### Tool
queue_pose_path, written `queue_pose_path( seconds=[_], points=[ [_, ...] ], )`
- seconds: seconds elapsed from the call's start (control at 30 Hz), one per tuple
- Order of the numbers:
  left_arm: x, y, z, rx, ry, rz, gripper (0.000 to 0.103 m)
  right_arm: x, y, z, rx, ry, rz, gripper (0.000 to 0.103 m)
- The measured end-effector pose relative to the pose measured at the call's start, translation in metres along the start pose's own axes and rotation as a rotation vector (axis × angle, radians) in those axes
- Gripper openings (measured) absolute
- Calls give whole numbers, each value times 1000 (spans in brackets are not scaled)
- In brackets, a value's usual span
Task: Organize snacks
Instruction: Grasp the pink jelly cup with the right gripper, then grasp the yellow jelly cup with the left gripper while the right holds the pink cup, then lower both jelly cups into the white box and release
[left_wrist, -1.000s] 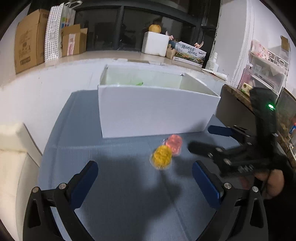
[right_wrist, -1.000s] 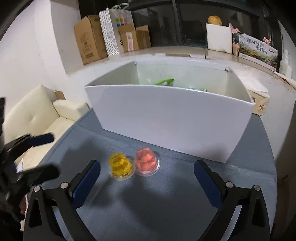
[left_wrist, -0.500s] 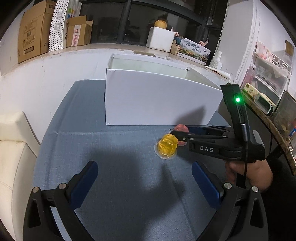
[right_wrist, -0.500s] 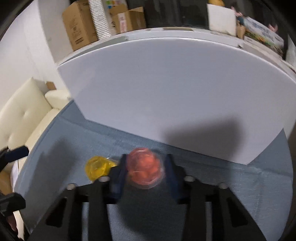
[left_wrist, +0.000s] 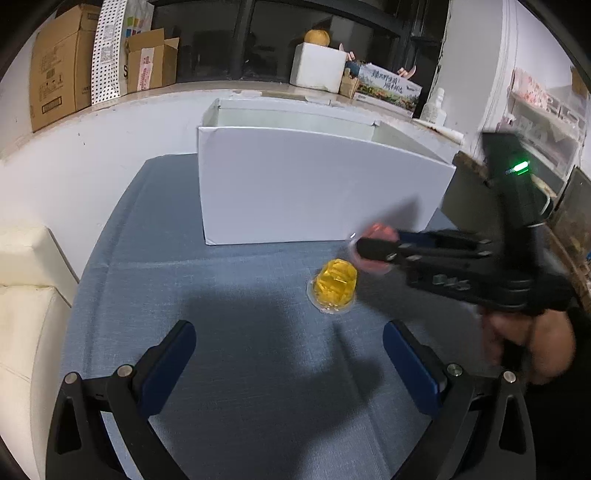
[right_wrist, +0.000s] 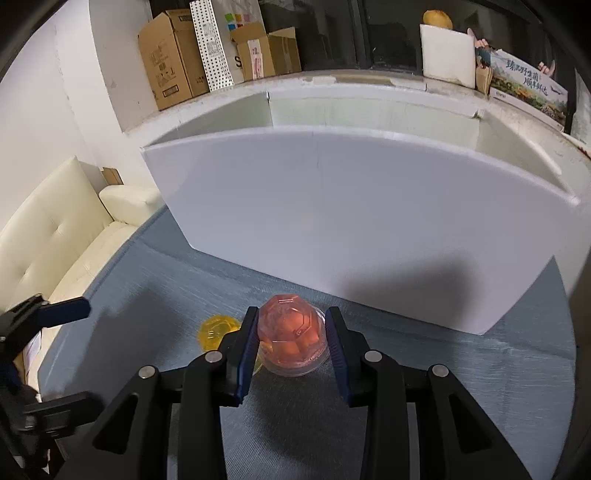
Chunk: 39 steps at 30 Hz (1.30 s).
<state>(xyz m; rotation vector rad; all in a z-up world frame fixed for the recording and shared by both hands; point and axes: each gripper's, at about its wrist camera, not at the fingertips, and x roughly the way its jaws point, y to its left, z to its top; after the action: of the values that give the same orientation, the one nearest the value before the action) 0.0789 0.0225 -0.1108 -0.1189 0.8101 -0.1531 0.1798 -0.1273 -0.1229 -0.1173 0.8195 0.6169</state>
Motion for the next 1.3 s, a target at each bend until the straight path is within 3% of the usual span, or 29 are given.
queue_pose_path(
  seconds=[0.3,0.5,0.53,0.57,0.63,1.03,1.3],
  points=[
    [44,-29,29,89,31,-43,100,-89,-16,-15,5,-122,-63,39],
    [66,-40,32,123,70,-47,85,-118,-41,-33,99,-156,-78,39],
    [69,-40,32,125,78,-54,78,-119,-45,-35,109,-155,-83,39],
    [71,-42,31,127,86,-61,58,-118,-48,-37,121,-151,-81,39],
    [77,-42,29,129,113,-57,37,-117,-52,-41,144,-148,-70,39],
    [47,-38,32,123,52,-91,37,-112,-47,-49,141,-136,-47,39],
    [-11,-32,74,132,-109,-87,37,-112,-38,-20,104,-167,-8,39]
  ],
)
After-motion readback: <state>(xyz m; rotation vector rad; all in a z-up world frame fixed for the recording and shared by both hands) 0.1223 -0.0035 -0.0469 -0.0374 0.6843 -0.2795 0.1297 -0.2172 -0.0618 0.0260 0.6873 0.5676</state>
